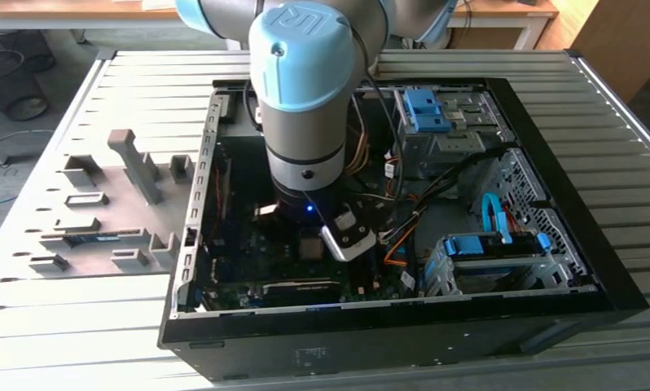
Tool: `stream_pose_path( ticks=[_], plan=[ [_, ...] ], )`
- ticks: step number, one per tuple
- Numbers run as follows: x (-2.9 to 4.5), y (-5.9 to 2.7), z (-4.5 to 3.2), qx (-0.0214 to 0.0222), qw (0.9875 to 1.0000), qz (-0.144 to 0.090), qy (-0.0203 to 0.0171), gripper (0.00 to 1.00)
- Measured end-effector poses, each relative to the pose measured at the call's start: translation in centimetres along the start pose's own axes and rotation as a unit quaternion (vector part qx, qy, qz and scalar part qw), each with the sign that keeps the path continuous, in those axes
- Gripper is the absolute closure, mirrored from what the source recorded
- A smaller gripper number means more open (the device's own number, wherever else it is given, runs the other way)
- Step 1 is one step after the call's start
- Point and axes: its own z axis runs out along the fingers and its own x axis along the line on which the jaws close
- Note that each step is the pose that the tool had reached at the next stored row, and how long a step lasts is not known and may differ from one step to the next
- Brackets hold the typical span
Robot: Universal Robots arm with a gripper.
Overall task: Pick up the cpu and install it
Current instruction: 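Place the cpu into insertion slot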
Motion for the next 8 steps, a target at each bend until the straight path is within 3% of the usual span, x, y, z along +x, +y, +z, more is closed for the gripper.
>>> stream_pose_path(
  ticks=[3,8],
  plan=[
    [-0.01,0.02,-0.50,0.0000,1.0000,0.000,0.0000,0.45],
    [-0.04,0.27,-0.38,0.0000,1.0000,-0.002,0.0009,0.45]
  ],
)
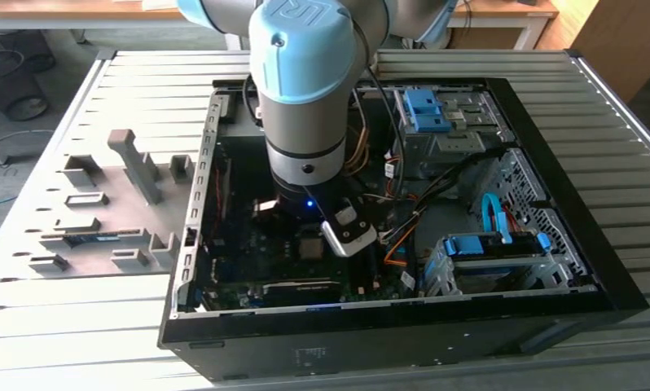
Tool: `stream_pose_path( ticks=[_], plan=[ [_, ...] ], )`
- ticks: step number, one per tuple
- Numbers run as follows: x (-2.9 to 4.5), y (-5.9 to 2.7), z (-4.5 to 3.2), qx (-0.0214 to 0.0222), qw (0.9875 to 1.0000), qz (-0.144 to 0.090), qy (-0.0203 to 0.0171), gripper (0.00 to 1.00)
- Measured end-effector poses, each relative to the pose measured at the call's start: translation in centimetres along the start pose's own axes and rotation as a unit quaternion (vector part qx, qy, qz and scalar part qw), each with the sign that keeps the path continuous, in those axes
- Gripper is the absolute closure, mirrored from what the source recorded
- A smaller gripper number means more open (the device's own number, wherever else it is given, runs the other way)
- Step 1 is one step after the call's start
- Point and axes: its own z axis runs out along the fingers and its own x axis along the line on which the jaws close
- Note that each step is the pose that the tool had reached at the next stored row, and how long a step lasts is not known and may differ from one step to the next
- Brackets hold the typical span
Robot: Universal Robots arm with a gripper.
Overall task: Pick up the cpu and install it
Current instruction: 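Place the cpu into insertion slot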
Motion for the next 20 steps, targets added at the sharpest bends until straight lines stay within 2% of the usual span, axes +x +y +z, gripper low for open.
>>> stream_pose_path(
  ticks=[4,16,17,20],
  plan=[
    [0.00,0.14,0.02,0.0000,1.0000,-0.008,0.0002,0.45],
    [0.00,0.21,0.22,0.0002,1.0000,-0.004,0.0001,0.47],
    [0.00,0.21,0.22,0.0003,1.0000,-0.004,0.0001,0.54],
    [0.00,0.21,0.22,0.0003,1.0000,-0.004,0.0001,0.54]
  ],
)
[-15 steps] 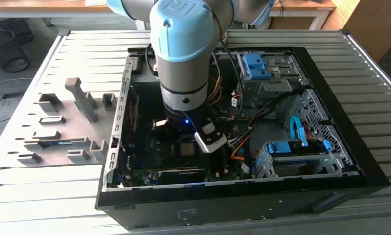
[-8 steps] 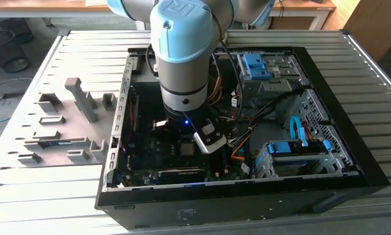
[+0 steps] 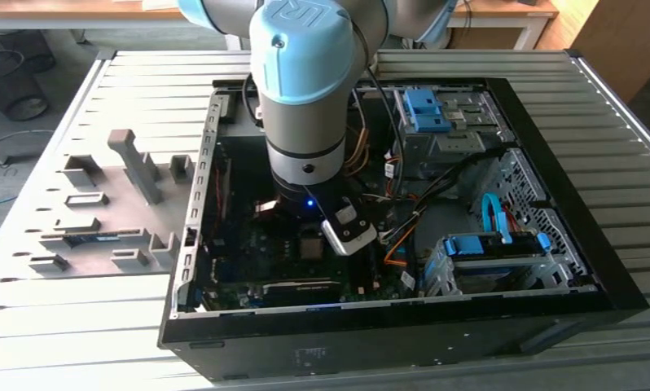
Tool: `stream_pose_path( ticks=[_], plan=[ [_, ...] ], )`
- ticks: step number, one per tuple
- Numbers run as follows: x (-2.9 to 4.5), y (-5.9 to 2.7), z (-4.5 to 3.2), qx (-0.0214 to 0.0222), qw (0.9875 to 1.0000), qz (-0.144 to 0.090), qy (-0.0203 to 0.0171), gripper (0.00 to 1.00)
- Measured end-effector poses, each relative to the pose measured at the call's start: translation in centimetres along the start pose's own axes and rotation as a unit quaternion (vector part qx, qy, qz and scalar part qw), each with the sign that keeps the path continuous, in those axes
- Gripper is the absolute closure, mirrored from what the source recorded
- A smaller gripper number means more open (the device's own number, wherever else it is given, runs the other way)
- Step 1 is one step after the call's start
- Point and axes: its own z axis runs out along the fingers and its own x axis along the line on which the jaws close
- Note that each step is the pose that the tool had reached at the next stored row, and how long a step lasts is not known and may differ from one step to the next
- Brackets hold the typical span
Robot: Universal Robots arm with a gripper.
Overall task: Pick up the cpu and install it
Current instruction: 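Place the cpu into insertion slot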
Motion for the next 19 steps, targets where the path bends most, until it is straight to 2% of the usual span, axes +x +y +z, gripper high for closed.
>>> stream_pose_path(
  ticks=[19],
  plan=[
    [-0.39,-0.01,0.20,0.0000,1.0000,0.000,0.0009,0.54]
  ],
)
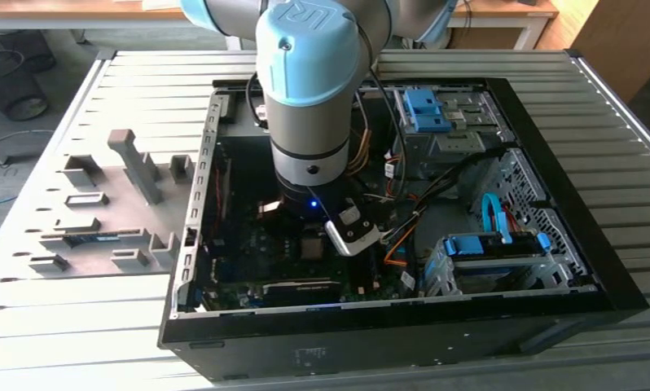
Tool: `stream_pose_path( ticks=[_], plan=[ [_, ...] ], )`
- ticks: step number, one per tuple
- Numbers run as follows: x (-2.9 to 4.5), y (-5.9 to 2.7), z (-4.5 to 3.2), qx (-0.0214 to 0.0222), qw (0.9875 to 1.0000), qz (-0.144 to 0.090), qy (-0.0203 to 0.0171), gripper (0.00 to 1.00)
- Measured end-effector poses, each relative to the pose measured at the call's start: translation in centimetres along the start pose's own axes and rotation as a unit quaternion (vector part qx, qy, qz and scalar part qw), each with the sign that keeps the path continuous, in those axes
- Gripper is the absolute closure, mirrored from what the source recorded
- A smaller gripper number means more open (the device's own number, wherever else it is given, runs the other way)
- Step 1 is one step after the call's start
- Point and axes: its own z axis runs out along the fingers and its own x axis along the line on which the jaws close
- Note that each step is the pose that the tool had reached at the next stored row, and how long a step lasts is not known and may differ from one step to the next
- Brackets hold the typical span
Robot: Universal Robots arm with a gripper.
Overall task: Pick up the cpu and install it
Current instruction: 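Place the cpu into insertion slot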
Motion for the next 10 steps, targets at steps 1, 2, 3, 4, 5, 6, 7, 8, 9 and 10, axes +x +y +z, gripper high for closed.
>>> stream_pose_path(
  ticks=[1,2,3,4,5,6,7,8,9,10],
  plan=[
    [0.03,0.00,0.03,-0.0001,1.0000,0.000,0.0000,0.54],
    [0.04,0.00,0.04,-0.0001,1.0000,0.000,0.0000,0.54],
    [0.04,0.00,0.04,0.0000,1.0000,0.000,0.0000,0.54],
    [0.05,0.00,0.04,0.0000,1.0000,0.000,0.0000,0.54],
    [0.05,0.00,0.05,0.0000,1.0000,0.000,0.0000,0.54],
    [0.05,0.00,0.07,0.0000,1.0000,0.000,0.0000,0.54],
    [0.05,0.00,0.09,0.0000,1.0000,0.000,0.0000,0.54],
    [0.05,0.00,0.13,-0.0001,1.0000,0.000,-0.0001,0.54],
    [0.05,0.00,0.17,-0.0001,1.0000,0.000,0.0000,0.54],
    [0.05,0.00,0.21,0.0000,1.0000,0.000,0.0000,0.54]
  ],
)
